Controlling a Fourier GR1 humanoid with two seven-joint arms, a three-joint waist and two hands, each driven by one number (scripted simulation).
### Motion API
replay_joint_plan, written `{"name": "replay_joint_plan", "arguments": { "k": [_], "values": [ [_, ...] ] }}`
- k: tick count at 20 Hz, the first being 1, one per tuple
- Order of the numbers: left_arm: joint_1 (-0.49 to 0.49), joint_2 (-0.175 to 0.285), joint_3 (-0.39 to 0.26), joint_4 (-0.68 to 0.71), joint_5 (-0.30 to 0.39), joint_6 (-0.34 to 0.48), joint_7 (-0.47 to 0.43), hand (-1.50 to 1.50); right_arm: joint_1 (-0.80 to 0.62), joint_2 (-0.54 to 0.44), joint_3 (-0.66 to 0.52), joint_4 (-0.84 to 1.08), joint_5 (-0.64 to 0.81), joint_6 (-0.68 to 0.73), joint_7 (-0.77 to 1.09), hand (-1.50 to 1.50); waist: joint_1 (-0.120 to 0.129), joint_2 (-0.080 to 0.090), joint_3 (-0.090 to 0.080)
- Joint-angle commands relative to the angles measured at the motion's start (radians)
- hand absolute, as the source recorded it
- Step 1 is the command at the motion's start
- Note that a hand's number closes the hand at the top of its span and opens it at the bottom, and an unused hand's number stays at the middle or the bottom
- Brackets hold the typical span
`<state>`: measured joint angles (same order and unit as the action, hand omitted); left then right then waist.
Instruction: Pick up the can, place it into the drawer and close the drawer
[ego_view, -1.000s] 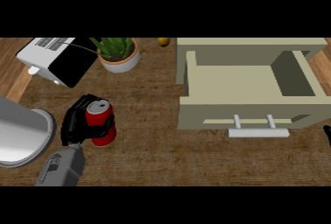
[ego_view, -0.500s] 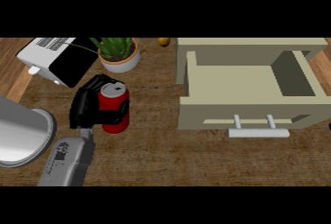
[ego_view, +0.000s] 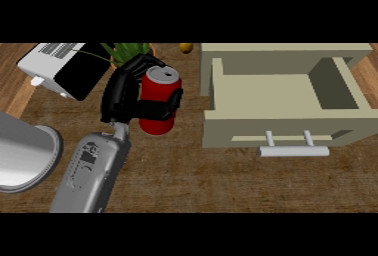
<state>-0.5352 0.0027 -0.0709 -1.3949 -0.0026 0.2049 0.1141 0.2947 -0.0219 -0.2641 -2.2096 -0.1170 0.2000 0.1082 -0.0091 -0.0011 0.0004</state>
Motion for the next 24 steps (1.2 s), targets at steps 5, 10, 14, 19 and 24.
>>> {"name": "replay_joint_plan", "arguments": {
  "k": [5,10,14,19,24],
  "values": [
    [-0.313,-0.003,-0.061,0.088,-0.032,0.141,0.163,1.5,-0.024,0.009,0.019,-0.013,0.034,-0.014,0.038,-1.5,-0.007,0.002,0.0],
    [-0.503,-0.003,-0.099,0.192,-0.001,0.245,0.217,1.5,-0.036,-0.018,-0.019,-0.029,-0.019,0.002,0.063,-1.5,-0.018,0.003,0.0],
    [-0.565,-0.003,-0.086,0.329,0.064,0.232,0.163,1.5,0.01,-0.002,-0.032,-0.014,-0.023,0.031,0.01,-1.5,-0.016,0.004,0.0],
    [-0.701,-0.003,-0.156,0.444,0.105,0.33,0.189,1.5,0.039,0.021,0.002,0.009,0.032,0.023,-0.038,-1.5,-0.021,0.003,0.0],
    [-0.783,-0.003,-0.185,0.574,0.179,0.349,0.137,1.5,0.003,-0.013,-0.056,0.033,-0.043,0.052,-0.017,-1.5,-0.026,0.005,0.001]
  ]
}}
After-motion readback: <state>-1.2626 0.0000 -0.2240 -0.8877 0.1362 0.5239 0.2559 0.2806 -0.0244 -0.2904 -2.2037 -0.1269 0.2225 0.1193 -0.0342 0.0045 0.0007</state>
